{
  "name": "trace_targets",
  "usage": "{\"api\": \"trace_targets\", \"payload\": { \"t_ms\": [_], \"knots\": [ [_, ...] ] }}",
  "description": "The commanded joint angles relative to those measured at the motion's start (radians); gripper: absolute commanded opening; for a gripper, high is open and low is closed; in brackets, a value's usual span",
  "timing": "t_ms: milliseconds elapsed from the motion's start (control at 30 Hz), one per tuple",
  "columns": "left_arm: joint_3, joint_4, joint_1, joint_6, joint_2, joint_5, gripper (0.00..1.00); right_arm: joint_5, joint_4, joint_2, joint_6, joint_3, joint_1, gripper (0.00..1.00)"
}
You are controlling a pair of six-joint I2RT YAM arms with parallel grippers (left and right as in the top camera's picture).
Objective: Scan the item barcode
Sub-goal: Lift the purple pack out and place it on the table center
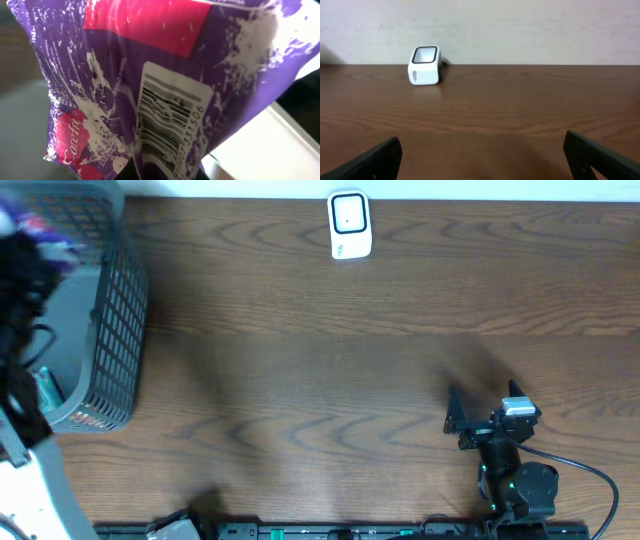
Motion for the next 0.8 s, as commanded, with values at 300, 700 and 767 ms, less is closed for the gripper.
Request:
{"api": "trace_targets", "payload": {
  "t_ms": [300,700,767],
  "knots": [
    [-0.044,-0.054,-0.562,0.048,0.119,0.131,0.08,0.005,-0.004,-0.006,0.003,-0.001,-0.007,0.99],
    [-0.045,-0.05,-0.874,0.097,0.485,0.098,0.07,0.005,-0.004,-0.006,0.003,-0.001,-0.007,0.99],
    [-0.045,-0.046,-0.904,0.096,0.544,0.073,0.07,0.005,-0.004,-0.006,0.003,-0.001,-0.008,0.99]
  ]
}}
